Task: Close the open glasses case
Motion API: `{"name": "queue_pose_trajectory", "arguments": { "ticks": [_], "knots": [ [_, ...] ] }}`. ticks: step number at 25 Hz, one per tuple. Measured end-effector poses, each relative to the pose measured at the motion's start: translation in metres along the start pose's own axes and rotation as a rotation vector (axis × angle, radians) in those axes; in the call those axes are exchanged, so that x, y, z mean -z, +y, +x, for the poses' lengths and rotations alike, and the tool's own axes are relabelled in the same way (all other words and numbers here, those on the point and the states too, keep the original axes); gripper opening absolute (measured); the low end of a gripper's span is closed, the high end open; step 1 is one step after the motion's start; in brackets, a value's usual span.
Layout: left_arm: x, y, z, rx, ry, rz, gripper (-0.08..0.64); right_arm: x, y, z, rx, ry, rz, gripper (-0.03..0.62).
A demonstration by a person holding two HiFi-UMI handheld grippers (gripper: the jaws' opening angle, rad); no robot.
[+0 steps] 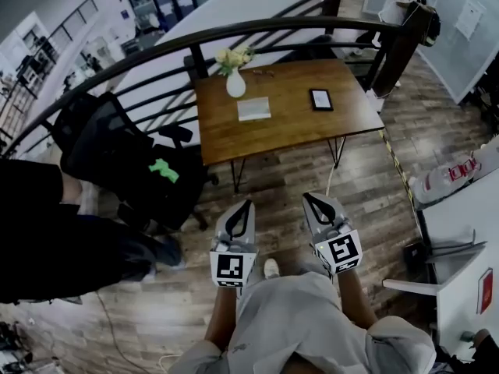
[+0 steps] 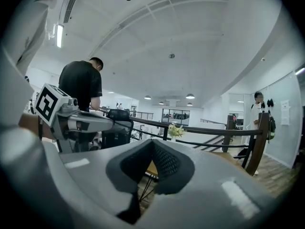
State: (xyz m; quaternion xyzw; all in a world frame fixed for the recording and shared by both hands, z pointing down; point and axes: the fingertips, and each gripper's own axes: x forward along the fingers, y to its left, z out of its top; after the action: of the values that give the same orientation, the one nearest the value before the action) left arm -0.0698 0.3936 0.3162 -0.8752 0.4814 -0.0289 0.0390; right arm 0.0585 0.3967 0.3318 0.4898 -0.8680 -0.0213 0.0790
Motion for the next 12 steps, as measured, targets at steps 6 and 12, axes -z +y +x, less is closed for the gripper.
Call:
{"name": "queue_pose_trajectory", "arguments": {
  "ticks": [6,12],
  "knots": [
    [0.011,0.016,0.022,0.016,0.019,-0.007,0.018,0.006,-0.012,0.025,0.02,0.021,0.005,0.003],
    [0.016,0.035,0.046,0.003,0.036,-0.013,0.018,0.011,-0.026,0.053,0.011,0.033,0.018,0.003]
  ]
}}
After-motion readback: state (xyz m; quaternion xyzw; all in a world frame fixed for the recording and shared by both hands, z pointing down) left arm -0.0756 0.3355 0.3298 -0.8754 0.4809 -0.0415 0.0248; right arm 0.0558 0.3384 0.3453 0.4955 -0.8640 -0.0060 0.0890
